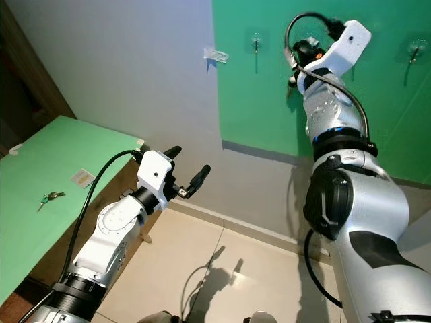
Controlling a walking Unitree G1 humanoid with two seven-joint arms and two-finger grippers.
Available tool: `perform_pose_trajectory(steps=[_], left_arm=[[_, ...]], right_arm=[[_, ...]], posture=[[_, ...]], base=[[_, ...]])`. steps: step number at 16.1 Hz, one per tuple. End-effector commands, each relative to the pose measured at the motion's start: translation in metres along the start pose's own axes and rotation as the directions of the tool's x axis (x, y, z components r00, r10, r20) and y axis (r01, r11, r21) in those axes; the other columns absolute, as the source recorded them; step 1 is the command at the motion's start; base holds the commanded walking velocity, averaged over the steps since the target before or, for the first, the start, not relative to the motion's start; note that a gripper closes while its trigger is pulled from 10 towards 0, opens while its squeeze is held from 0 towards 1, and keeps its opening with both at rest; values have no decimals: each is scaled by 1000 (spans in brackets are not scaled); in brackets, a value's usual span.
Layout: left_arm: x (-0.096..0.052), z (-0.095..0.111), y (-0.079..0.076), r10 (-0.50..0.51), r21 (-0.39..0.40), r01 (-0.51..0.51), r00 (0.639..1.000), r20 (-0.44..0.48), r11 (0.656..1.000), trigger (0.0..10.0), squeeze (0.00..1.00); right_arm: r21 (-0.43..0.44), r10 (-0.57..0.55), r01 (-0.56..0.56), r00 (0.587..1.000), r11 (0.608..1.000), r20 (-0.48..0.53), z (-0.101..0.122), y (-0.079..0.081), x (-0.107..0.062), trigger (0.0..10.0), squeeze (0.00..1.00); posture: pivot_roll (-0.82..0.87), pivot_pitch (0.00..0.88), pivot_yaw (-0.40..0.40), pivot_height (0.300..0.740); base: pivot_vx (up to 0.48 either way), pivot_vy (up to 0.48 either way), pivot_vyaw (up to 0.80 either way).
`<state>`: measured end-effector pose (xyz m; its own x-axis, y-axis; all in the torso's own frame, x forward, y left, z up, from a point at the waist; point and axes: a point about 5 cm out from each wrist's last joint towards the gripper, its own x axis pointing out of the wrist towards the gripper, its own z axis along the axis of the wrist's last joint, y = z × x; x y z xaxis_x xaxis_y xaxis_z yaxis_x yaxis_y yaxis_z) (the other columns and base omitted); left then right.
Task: Hang keys on a hook
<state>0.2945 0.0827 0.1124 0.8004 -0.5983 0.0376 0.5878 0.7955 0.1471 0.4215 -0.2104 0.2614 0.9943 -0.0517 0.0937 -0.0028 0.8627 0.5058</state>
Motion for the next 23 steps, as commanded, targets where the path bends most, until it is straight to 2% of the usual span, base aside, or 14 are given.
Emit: perform_pose_trajectory(steps=[1, 4, 7, 8, 11, 13, 14, 16, 17, 18, 19, 21, 22, 23], left_arm=[[-3, 2, 4, 19, 10, -19, 1000, -3, 1000, 10000, 0], [-3, 1, 4, 22, 8, -22, 1000, -6, 1000, 10000, 0], [-2, 2, 4, 25, 7, -25, 1000, -3, 1000, 10000, 0], [-2, 2, 4, 30, 13, -30, 1000, 0, 999, 10000, 0], [-3, 1, 4, 38, 24, -38, 999, -5, 999, 10000, 0], [-4, -1, 5, 65, 31, -65, 998, -17, 997, 10000, 0], [-4, -2, 6, 77, 45, -76, 997, -26, 996, 10000, 0], [-6, -4, 7, 93, 45, -92, 995, -36, 995, 10000, 0], [-6, -5, 8, 97, 42, -96, 994, -39, 995, 10000, 0], [-6, -5, 8, 102, 42, -100, 994, -40, 994, 10000, 0], [-7, -7, 8, 115, 44, -113, 992, -49, 993, 10000, 0], [-4, -6, 4, 115, 49, -113, 992, -51, 992, 10000, 0], [-1, -6, 0, 96, 40, -94, 994, -51, 995, 10000, 0], [1, -5, -1, 85, 32, -84, 995, -50, 996, 10000, 0]], right_arm=[[50, -15, 16, 1000, 999, -26, -1, -1, 1, 0, 12], [93, -25, 28, 999, 995, -41, -3, -3, 0, 0, 16], [39, -21, 21, 1000, 999, 13, 5, -1, 1, 0, 0], [-56, 20, -16, 997, 998, 76, 14, 8, 2, 0, 0], [-216, 113, -89, 988, 972, 105, 17, 21, 1, 0, 0], [-355, 153, -113, 984, 928, 86, 9, 18, -2, 0, 0], [-401, 148, -111, 987, 909, 63, 1, 12, -5, 0, 55], [-474, 95, -85, 995, 876, -1, -23, -11, -19, 0, 380], [-486, 85, -86, 996, 870, -24, -32, -17, -25, 0, 502], [-485, 77, -86, 996, 870, -38, -40, -24, -32, 0, 514], [-504, 40, -74, 996, 861, -79, -63, -40, -53, 0, 659], [-514, -7, -49, 994, 857, -106, -96, -58, -88, 0, 635], [-508, -4, -58, 993, 859, -122, -109, -57, -100, 0, 612], [-506, -3, -60, 992, 860, -123, -113, -56, -103, 0, 533]], posture=[[-160, 16, 71, 740], [-160, 16, 69, 740], [-162, 17, 68, 740], [-163, 17, 67, 740], [-162, 20, 60, 740], [-168, 21, 55, 740], [-170, 22, 53, 740], [-180, 17, 52, 740], [-184, 15, 53, 740], [-184, 15, 53, 740], [-205, 2, 73, 740], [-221, 0, 93, 740], [-227, 0, 98, 740], [-231, 0, 104, 740]], base=[[0, 0, 0], [0, 0, 0], [0, 0, 0], [0, 0, 0], [0, 0, 0], [0, 0, 0], [0, 0, 0], [0, 0, 0], [0, 0, 0], [0, 0, 0], [0, 0, 0], [0, 0, 0], [0, 0, 0], [0, 0, 0]])
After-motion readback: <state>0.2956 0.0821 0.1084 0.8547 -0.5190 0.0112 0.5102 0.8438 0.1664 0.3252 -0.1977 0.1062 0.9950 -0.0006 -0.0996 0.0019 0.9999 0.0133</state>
